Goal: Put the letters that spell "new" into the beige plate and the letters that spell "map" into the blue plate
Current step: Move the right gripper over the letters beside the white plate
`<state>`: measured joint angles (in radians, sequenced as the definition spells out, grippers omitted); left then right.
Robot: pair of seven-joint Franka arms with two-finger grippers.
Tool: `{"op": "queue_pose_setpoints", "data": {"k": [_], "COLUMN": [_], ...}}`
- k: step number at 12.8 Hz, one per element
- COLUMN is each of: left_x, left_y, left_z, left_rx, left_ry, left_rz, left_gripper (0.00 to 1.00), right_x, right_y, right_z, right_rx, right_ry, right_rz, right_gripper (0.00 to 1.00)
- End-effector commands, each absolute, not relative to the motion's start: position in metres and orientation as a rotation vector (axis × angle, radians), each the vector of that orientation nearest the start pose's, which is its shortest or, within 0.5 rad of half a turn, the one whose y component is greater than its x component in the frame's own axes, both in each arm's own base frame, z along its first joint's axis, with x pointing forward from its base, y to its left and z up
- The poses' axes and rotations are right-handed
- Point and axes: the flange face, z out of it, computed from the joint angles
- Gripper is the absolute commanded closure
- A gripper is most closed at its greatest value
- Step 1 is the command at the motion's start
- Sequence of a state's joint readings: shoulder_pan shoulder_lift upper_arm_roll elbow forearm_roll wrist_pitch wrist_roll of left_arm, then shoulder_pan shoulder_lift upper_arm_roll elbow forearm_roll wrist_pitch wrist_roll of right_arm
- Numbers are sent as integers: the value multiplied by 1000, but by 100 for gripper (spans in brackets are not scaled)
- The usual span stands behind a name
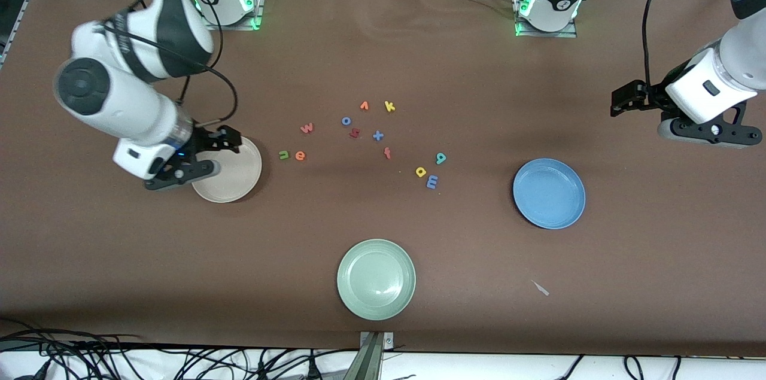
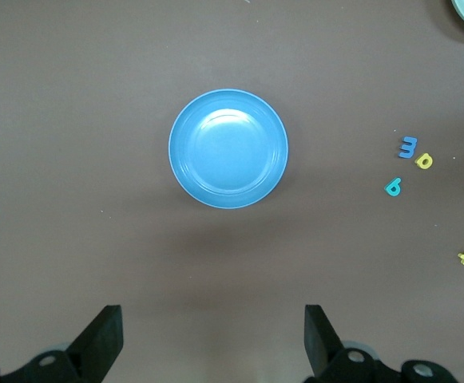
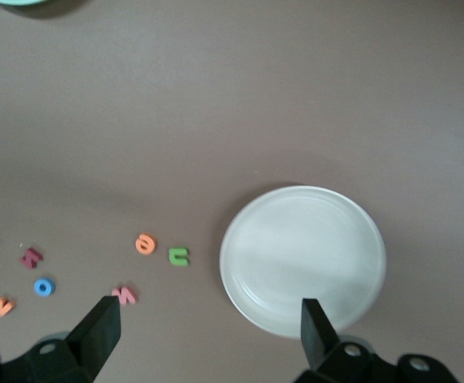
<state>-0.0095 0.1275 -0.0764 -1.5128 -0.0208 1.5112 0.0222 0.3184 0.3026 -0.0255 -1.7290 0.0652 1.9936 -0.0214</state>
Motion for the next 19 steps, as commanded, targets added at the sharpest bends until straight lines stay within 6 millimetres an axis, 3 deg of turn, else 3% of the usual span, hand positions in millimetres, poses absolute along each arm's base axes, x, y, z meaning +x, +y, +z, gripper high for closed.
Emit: {"op": "queue_pose_setpoints", "data": {"k": [1,4,7,10,19], "left_x": [580,578,577,575,575], "left_y": [-45,-45,-55,-65,-61], "left_z": [586,594,591,585,591], "left_rx": [-3163,-3165,-3163,-3157,-3158], "left_ry": [166,155,170,199,187], "left_rz": [205,215,235,277,247], "left_gripper": [0,0,0,0,0], "right_x": [564,529,504,502,501], "right_y": [219,229,225,224,225], "right_z": [343,288,253,236,190], "right_rx": [-3055,-3044,-3048,-3048,-3045], "right_ry": [-382,-401,-423,-451,-497], "right_rz": [22,-36,-34,-56,-94], "right_gripper": [0,0,0,1,12]}}
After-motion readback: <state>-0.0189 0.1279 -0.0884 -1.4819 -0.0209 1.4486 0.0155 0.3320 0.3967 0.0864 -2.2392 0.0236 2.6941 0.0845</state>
